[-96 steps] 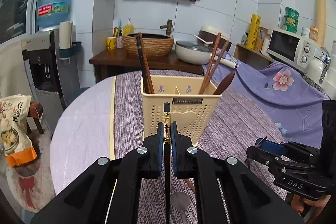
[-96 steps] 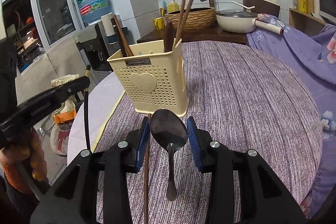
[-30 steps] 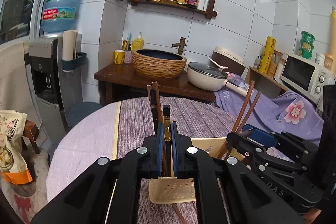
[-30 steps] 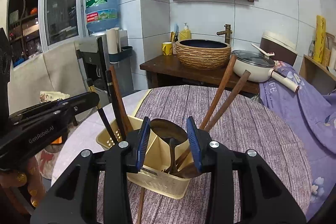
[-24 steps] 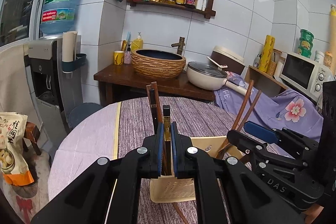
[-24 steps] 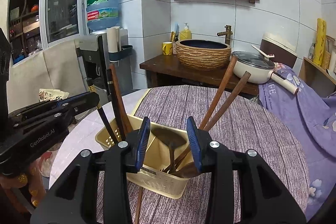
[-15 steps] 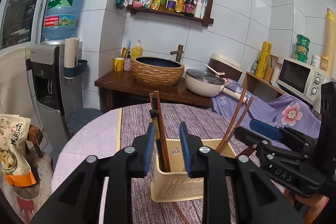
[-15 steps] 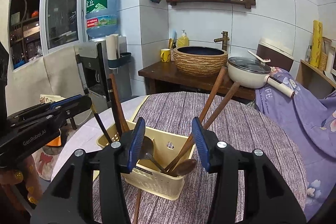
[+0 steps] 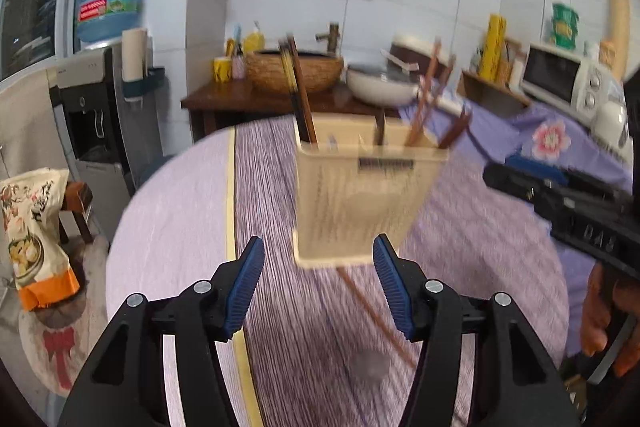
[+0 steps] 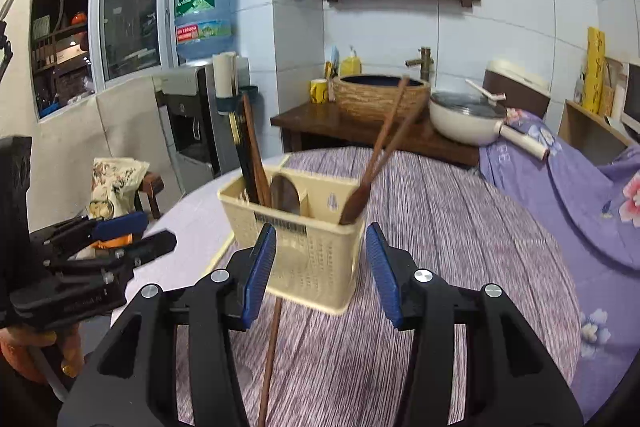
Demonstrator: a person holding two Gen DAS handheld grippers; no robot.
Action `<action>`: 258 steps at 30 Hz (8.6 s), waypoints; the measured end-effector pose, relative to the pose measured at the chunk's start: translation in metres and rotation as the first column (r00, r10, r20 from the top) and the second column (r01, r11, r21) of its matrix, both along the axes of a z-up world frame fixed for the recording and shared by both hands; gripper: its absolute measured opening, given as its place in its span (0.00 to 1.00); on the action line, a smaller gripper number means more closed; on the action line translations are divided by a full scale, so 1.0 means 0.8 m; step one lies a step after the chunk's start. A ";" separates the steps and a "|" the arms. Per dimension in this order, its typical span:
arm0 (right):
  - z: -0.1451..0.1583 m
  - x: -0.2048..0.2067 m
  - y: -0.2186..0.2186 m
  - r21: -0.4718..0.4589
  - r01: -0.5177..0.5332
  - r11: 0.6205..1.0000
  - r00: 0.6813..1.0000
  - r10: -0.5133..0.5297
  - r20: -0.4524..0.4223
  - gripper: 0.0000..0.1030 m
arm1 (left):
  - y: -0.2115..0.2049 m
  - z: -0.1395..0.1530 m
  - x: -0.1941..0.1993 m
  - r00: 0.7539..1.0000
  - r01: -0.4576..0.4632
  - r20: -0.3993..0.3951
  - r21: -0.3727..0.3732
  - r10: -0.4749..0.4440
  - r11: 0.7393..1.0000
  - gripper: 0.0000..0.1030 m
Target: Organize utensils
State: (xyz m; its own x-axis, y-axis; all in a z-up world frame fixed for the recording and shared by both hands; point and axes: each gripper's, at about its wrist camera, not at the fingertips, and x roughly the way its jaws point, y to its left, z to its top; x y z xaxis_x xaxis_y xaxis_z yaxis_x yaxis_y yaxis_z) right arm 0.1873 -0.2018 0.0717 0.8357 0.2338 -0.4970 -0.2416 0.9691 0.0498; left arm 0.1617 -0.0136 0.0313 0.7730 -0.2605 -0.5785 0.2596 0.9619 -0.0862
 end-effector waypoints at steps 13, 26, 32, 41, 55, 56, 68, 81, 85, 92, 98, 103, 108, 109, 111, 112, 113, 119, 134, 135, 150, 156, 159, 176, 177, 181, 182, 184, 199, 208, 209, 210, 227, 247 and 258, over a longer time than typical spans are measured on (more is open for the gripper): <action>-0.100 -0.014 -0.025 0.050 0.071 0.996 0.978 -0.060 -0.198 0.46 | -0.038 -0.106 -0.023 0.965 0.105 -0.244 0.045 -0.091 0.993 0.53; -0.122 -0.017 -0.032 0.083 0.082 0.993 0.968 -0.060 -0.245 0.46 | -0.062 -0.123 -0.015 0.958 0.104 -0.276 0.078 -0.079 0.991 0.36; -0.123 -0.010 -0.025 0.087 0.062 0.994 0.966 -0.038 -0.257 0.46 | -0.059 -0.122 -0.009 0.960 0.086 -0.271 0.046 -0.070 0.995 0.34; -0.148 0.029 0.020 0.112 -0.029 0.993 0.927 0.068 -0.368 0.46 | -0.013 -0.088 -0.013 0.980 -0.011 -0.199 -0.025 0.006 1.000 0.34; -0.186 0.098 0.098 -0.027 -0.076 0.997 0.905 0.058 -0.422 0.33 | 0.031 -0.060 -0.009 0.987 -0.083 -0.146 -0.065 0.073 0.994 0.34; -0.187 0.101 0.101 -0.038 -0.076 0.996 0.905 0.053 -0.421 0.31 | 0.031 -0.060 -0.009 0.987 -0.082 -0.145 -0.067 0.072 0.994 0.34; -0.189 0.108 0.111 -0.099 -0.093 0.991 0.917 0.046 -0.396 0.09 | 0.036 -0.058 -0.009 0.987 -0.088 -0.138 -0.074 0.077 0.993 0.34; -0.163 0.078 0.084 0.001 -0.091 0.996 0.931 0.085 -0.355 0.07 | 0.028 -0.051 -0.014 0.991 -0.069 -0.116 -0.066 0.061 0.995 0.34; -0.142 0.057 0.072 0.025 -0.091 0.996 0.945 0.094 -0.313 0.07 | 0.027 -0.044 -0.015 0.993 -0.066 -0.104 -0.066 0.059 0.996 0.34; -0.091 0.017 0.046 0.077 -0.100 0.992 0.971 0.114 -0.212 0.07 | 0.030 -0.024 -0.020 0.997 -0.056 -0.060 -0.071 0.051 0.996 0.34; -0.045 -0.016 0.019 0.105 -0.113 0.988 0.983 0.127 -0.134 0.07 | 0.026 -0.001 -0.023 0.999 -0.039 -0.011 -0.081 0.038 0.996 0.23; -0.018 -0.036 0.004 0.111 -0.110 0.988 0.990 0.119 -0.080 0.07 | 0.016 0.010 -0.021 1.000 -0.008 0.003 -0.068 0.008 0.998 0.13; -0.010 -0.044 -0.002 0.105 -0.107 0.989 0.992 0.114 -0.060 0.07 | 0.016 0.006 -0.011 1.000 -0.017 -0.005 -0.069 0.017 0.997 0.13; -0.010 -0.044 -0.003 0.105 -0.106 0.989 0.992 0.113 -0.061 0.07 | 0.017 0.004 -0.009 1.000 -0.024 -0.009 -0.068 0.024 0.997 0.13; -0.010 -0.044 -0.006 0.109 -0.101 0.989 0.992 0.108 -0.061 0.07 | 0.019 0.000 -0.002 0.999 -0.028 -0.025 -0.069 0.026 0.997 0.13; -0.011 -0.043 -0.007 0.113 -0.099 0.989 0.992 0.107 -0.060 0.07 | 0.018 -0.002 0.001 0.999 -0.028 -0.033 -0.071 0.026 0.997 0.13; -0.011 -0.043 -0.008 0.116 -0.098 0.988 0.993 0.106 -0.059 0.07 | 0.017 -0.004 0.004 0.999 -0.024 -0.039 -0.070 0.022 0.997 0.16; -0.010 -0.044 -0.013 0.124 -0.083 0.989 0.995 0.090 -0.051 0.07 | -0.018 -0.025 0.021 0.994 0.058 -0.094 -0.042 -0.062 0.997 0.52; -0.005 -0.070 -0.055 0.188 -0.018 0.982 1.000 0.021 -0.018 0.07 | -0.131 -0.110 0.086 0.950 0.216 -0.257 0.138 -0.175 0.967 0.56; -0.004 -0.072 -0.057 0.193 -0.016 0.981 1.000 0.019 -0.017 0.07 | -0.133 -0.113 0.090 0.950 0.212 -0.263 0.137 -0.171 0.968 0.56; -0.003 -0.083 -0.065 0.217 -0.025 0.976 1.000 0.026 -0.003 0.07 | -0.150 -0.124 0.107 0.953 0.197 -0.265 0.178 -0.146 0.964 0.34; -0.003 -0.082 -0.064 0.218 -0.024 0.976 1.000 0.026 -0.005 0.07 | -0.138 -0.107 0.100 0.967 0.166 -0.218 0.137 -0.133 0.977 0.34; -0.003 -0.081 -0.063 0.221 -0.027 0.975 1.000 0.029 -0.006 0.07 | -0.124 -0.084 0.088 0.975 0.154 -0.177 0.092 -0.136 0.984 0.34; 0.020 -0.079 -0.037 0.209 -0.072 0.975 0.997 0.067 0.035 0.07 | -0.059 0.030 0.007 0.991 0.113 0.074 -0.022 -0.111 0.993 0.34; 0.022 -0.079 -0.036 0.207 -0.075 0.975 0.997 0.069 0.038 0.07 | -0.056 0.033 0.006 0.991 0.109 0.079 -0.028 -0.107 0.994 0.34; 0.032 -0.078 -0.027 0.193 -0.085 0.977 0.995 0.075 0.059 0.07 | -0.043 0.046 0.005 0.991 0.092 0.107 -0.063 -0.085 0.994 0.34; 0.036 -0.077 -0.025 0.188 -0.088 0.978 0.995 0.078 0.064 0.07 | -0.040 0.050 0.006 0.990 0.089 0.115 -0.075 -0.080 0.993 0.34; 0.043 -0.076 -0.021 0.179 -0.095 0.979 0.994 0.083 0.077 0.07 | -0.034 0.058 0.006 0.989 0.085 0.131 -0.095 -0.072 0.992 0.34; 0.165 -0.009 -0.002 0.155 -0.126 0.980 0.980 0.099 0.175 0.07 | -0.012 0.172 0.074 0.954 0.055 0.299 -0.238 0.019 0.970 0.34; 0.223 0.052 -0.008 0.161 -0.036 0.986 0.969 -0.005 0.246 0.07 | -0.011 0.186 0.132 0.947 -0.007 0.303 -0.315 0.108 0.949 0.34; 0.220 0.059 -0.009 0.165 -0.027 0.986 0.969 -0.015 0.246 0.07 | -0.012 0.180 0.135 0.947 -0.011 0.301 -0.316 0.111 0.949 0.34; 0.216 0.065 -0.009 0.166 -0.019 0.986 0.970 -0.022 0.242 0.07 | -0.015 0.173 0.138 0.949 -0.015 0.295 -0.314 0.112 0.949 0.34; 0.086 0.109 0.010 0.078 0.004 0.997 0.997 -0.009 0.073 0.07 | -0.021 0.065 0.140 0.976 -0.033 0.203 -0.243 0.084 0.970 0.34; 0.083 0.035 -0.017 0.039 0.042 0.998 0.981 -0.049 0.187 0.54 | 0.012 0.078 0.052 0.949 -0.080 0.295 -0.117 0.111 0.990 0.78; 0.007 -0.101 -0.008 0.069 0.033 0.997 0.972 -0.048 0.230 0.82 | 0.021 0.035 -0.063 0.956 -0.078 0.284 -0.005 0.076 0.997 0.94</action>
State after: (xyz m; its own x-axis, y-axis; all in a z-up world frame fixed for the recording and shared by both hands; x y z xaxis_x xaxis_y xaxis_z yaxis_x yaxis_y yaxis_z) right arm 0.1066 -0.2079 0.0769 0.9357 0.2227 -0.2738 -0.2146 0.9749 0.0596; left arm 0.1111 0.0030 0.0593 0.9231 -0.1907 -0.3339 0.1976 0.9802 -0.0134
